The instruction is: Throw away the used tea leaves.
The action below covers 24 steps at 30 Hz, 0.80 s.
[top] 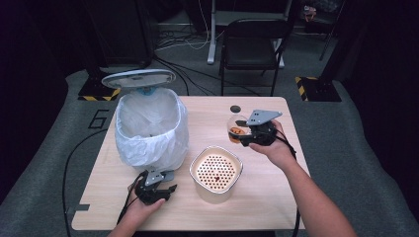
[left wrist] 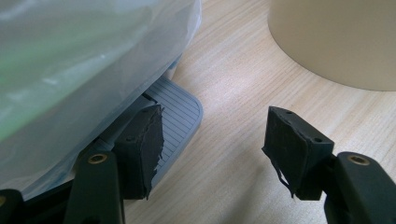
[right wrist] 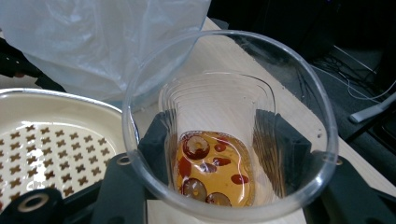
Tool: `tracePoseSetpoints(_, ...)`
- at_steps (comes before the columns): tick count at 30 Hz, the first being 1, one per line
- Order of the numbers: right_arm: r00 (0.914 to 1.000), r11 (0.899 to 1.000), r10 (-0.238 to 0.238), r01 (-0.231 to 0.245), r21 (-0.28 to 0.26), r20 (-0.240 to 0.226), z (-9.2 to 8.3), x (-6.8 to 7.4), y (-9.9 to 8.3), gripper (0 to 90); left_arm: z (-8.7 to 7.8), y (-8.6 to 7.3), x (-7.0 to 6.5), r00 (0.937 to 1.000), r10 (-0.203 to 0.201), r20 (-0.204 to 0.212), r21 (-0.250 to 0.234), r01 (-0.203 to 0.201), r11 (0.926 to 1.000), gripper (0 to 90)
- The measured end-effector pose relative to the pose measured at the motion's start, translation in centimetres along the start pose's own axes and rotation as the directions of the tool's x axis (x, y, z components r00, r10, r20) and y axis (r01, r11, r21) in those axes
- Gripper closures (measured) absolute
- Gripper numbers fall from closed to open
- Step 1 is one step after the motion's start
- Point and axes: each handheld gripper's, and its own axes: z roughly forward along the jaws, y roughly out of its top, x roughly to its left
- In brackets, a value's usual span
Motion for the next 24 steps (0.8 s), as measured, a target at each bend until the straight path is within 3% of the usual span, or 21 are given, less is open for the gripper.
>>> tracePoseSetpoints(7,0.9982,0.998,-0.060,0.060,-0.003,0.007,0.5,0.1,1.4,50.1,0.0,0.0,0.0,1.0000,-0.001,0.000,0.000,0.001,1.0000,37.3)
tracePoseSetpoints(12,0.9901,0.990,-0.140,0.140,-0.018,0.015,0.9,0.5,1.9,50.1,0.0,0.0,0.0,1.0000,-0.003,-0.004,-0.005,0.003,1.0000,37.3)
tracePoseSetpoints(17,0.9747,0.974,-0.222,0.223,-0.040,0.023,1.0,1.4,2.3,50.1,0.0,0.0,0.0,1.0000,0.000,0.000,0.000,0.000,1.0000,37.3)
tracePoseSetpoints(24,0.9366,0.936,-0.350,0.350,-0.044,0.008,1.1,3.3,2.7,50.0,0.0,0.0,0.0,1.0000,0.001,-0.003,0.001,-0.001,1.0000,37.3)
